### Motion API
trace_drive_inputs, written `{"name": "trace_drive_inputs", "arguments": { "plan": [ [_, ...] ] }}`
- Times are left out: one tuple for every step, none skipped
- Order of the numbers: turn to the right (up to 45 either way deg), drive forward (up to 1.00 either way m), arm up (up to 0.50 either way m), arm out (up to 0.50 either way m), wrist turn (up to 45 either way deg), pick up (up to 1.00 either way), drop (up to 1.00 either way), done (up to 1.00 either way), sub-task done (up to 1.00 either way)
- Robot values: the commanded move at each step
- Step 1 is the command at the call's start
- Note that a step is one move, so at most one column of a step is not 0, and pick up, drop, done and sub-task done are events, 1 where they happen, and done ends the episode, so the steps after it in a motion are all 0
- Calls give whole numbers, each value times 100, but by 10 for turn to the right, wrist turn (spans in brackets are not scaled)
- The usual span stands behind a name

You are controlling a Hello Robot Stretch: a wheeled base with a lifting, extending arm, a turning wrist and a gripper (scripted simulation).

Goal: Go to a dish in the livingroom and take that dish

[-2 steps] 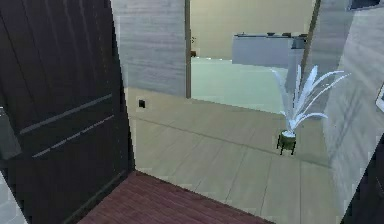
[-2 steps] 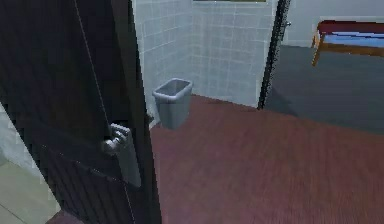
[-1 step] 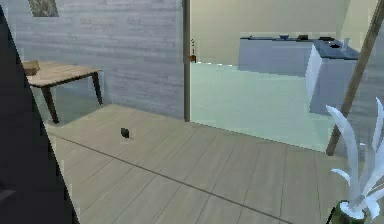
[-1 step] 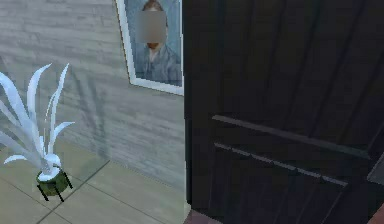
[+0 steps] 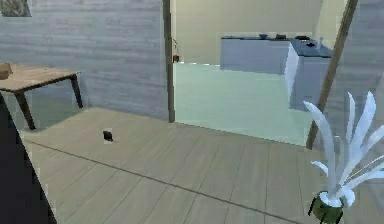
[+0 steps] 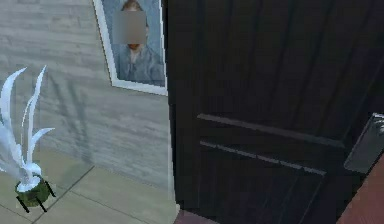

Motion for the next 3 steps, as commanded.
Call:
{"name": "trace_drive_inputs", "arguments": {
  "plan": [
    [0,60,0,0,0,0,0,0,0],
    [-360,0,0,0,0,0,0,0,0],
    [0,90,0,0,0,0,0,0,0]
  ]
}}
